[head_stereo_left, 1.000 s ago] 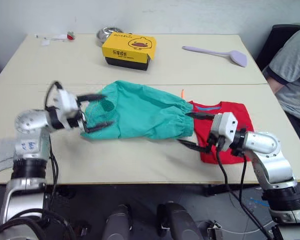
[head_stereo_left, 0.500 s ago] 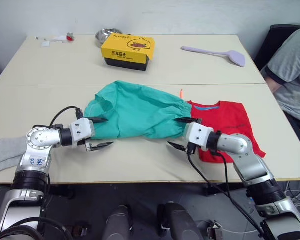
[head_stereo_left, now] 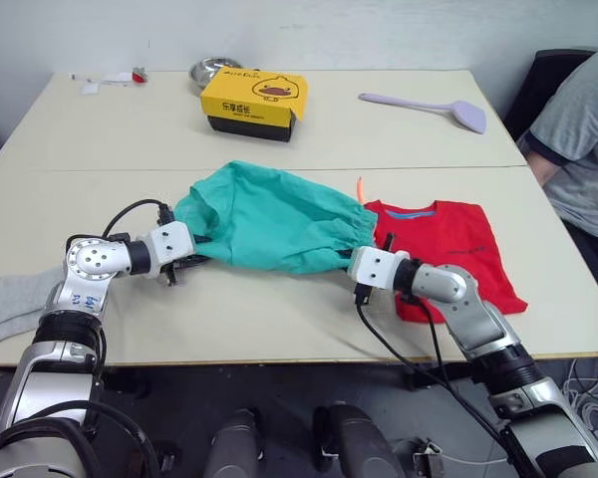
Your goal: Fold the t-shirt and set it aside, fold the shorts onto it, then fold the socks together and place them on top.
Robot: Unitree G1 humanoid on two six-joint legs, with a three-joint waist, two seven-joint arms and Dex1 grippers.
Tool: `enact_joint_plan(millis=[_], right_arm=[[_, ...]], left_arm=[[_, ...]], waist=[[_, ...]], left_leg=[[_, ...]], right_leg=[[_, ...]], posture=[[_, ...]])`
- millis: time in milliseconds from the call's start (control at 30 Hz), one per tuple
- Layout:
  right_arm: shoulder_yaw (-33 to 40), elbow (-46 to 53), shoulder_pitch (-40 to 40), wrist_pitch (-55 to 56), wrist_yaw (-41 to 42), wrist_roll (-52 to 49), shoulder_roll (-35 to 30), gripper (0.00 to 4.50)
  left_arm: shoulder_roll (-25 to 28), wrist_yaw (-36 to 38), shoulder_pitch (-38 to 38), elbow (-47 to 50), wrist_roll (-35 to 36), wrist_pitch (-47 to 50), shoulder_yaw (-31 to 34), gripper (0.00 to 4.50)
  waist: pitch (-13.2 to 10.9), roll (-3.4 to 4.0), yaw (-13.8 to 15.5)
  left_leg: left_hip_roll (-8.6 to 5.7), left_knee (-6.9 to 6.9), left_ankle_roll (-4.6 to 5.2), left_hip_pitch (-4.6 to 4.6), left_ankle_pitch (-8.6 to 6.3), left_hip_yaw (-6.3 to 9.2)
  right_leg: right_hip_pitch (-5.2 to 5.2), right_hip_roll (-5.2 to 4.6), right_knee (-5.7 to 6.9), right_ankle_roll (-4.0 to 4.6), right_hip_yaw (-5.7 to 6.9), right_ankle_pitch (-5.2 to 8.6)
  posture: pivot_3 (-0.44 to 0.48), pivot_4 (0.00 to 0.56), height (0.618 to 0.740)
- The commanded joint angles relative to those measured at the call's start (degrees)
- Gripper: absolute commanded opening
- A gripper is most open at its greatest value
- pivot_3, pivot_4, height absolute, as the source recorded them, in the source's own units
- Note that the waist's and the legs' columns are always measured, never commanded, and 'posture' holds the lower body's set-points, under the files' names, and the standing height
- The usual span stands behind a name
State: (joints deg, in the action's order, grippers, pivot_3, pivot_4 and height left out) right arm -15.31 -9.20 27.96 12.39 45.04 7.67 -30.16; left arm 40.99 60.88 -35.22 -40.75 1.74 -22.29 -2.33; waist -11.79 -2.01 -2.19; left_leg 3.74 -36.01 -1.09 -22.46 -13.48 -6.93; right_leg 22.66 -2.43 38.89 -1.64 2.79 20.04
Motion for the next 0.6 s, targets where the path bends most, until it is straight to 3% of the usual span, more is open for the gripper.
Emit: enact_joint_plan(millis=[33, 233, 433, 467, 600], right_arm=[[1.95, 3.04, -1.48, 3.3, 5.87, -5.38, -3.38, 0.0], [3.75, 10.03, -8.37, 3.5, 16.15, -14.81, -10.19, 0.0], [5.82, 11.72, -13.1, 1.88, 16.17, -16.11, -12.57, 0.0], [6.38, 12.11, -13.87, 0.23, 16.4, -18.03, -12.23, 0.0], [7.3, 12.64, -16.15, -0.48, 19.13, -20.71, -13.27, 1.17]], left_arm=[[3.23, 7.32, 7.42, 12.09, 7.02, 7.74, 1.82, 0.02], [9.28, 5.79, 28.58, 40.71, 16.81, 21.53, 11.21, 0.02], [5.5, -1.24, 43.95, 55.19, 21.41, 28.97, 17.44, 0.02], [4.85, -2.08, 45.46, 56.2, 22.0, 30.32, 17.66, 0.23], [3.25, -3.92, 47.97, 58.17, 24.38, 32.19, 20.32, 1.3]], waist=[[0.0, 0.0, -0.18], [-0.01, 0.01, -0.95], [-0.01, 0.01, -0.84], [-0.01, 0.0, -0.82], [0.0, -0.01, -0.51]], left_leg=[[0.02, 0.01, -0.01, -0.03, 0.0, 0.0], [0.05, 0.2, 0.09, -0.06, -0.12, 0.04], [0.02, 0.28, 0.37, 0.16, -0.28, 0.11], [0.02, 0.28, 0.37, 0.18, -0.24, 0.11], [0.02, 0.41, 0.24, 0.15, -0.14, 0.11]], right_leg=[[0.01, 0.0, -0.05, 0.0, -0.01, 0.01], [-0.04, -0.02, -0.36, -0.04, -0.06, 0.07], [-0.23, -0.06, -0.43, 0.03, -0.04, 0.02], [-0.24, -0.06, -0.45, 0.06, -0.04, 0.0], [-0.23, -0.05, -0.72, 0.14, -0.02, -0.06]], posture=[[0.0, 0.15, 0.74], [0.0, 0.15, 0.74], [0.0, 0.15, 0.74], [0.0, 0.15, 0.74], [0.0, 0.15, 0.74]])
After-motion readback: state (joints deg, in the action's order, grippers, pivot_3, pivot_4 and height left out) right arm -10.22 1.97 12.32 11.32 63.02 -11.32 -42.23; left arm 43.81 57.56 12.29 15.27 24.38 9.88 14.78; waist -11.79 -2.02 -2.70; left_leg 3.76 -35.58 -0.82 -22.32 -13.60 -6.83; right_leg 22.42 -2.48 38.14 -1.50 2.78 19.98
